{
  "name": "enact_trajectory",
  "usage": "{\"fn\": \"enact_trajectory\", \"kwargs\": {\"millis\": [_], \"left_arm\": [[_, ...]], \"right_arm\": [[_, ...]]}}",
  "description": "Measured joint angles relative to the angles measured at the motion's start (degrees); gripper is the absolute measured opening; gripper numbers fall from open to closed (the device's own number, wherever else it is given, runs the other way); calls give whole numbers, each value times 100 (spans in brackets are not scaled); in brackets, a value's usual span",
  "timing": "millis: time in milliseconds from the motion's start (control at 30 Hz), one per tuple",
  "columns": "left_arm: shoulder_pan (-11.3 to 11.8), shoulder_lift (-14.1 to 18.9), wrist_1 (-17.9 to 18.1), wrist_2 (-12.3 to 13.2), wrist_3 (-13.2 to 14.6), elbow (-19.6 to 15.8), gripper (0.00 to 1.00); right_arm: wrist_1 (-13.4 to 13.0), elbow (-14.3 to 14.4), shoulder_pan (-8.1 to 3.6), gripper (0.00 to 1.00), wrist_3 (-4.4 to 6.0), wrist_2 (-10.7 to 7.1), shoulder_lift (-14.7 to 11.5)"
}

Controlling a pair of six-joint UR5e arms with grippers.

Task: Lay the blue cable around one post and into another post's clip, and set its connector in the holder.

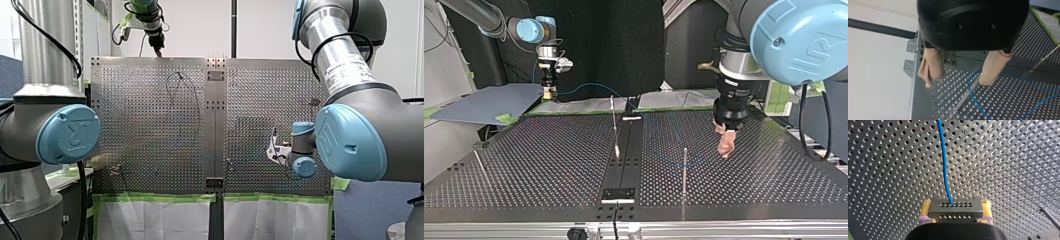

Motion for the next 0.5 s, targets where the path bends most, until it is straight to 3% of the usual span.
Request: {"fn": "enact_trajectory", "kwargs": {"millis": [300,500], "left_arm": [[-6,0,0,0,426,0,100],[-12,2,0,0,489,0,100]], "right_arm": [[0,-1,0,1,-5,0,-2],[0,-2,0,1,-5,0,-3]]}}
